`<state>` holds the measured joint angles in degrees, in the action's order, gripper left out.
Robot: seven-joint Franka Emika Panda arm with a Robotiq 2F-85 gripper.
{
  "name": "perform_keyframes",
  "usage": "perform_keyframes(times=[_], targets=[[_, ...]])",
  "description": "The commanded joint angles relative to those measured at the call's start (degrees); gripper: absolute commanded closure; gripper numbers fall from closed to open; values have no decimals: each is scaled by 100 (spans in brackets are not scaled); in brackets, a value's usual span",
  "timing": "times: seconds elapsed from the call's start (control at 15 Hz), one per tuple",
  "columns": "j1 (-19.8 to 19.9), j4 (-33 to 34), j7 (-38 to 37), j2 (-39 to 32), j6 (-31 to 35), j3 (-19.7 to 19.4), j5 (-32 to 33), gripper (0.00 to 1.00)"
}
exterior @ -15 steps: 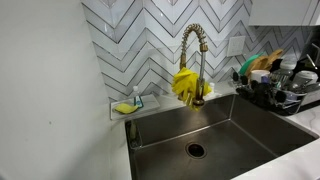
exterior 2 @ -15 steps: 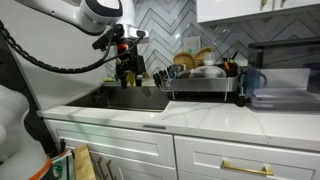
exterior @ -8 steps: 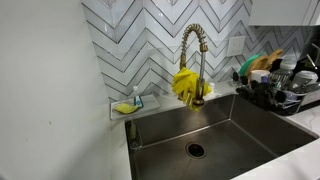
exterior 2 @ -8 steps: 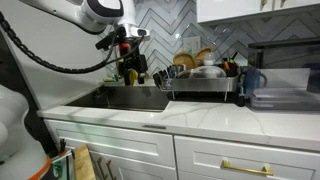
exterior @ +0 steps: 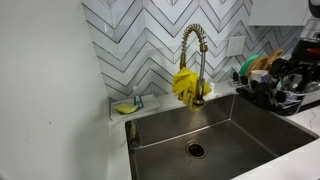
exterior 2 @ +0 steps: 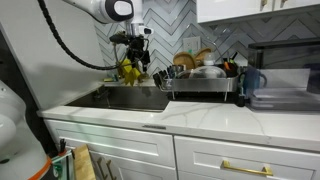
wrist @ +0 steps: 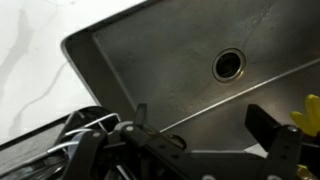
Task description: Hang the yellow gloves over the faucet
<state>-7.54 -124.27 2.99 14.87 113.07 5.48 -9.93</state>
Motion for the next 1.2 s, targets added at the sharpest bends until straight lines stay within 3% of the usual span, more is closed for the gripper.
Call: perform_keyframes(times=[0.0, 0.8, 1.0, 1.13], targets=[[-26, 107, -1, -91, 13, 37, -43, 0], [-38, 182, 5, -168, 14, 36, -72, 0], [-129, 157, -792, -416, 614, 205, -529, 0], [-248, 234, -944, -648, 853, 285, -1115, 0]])
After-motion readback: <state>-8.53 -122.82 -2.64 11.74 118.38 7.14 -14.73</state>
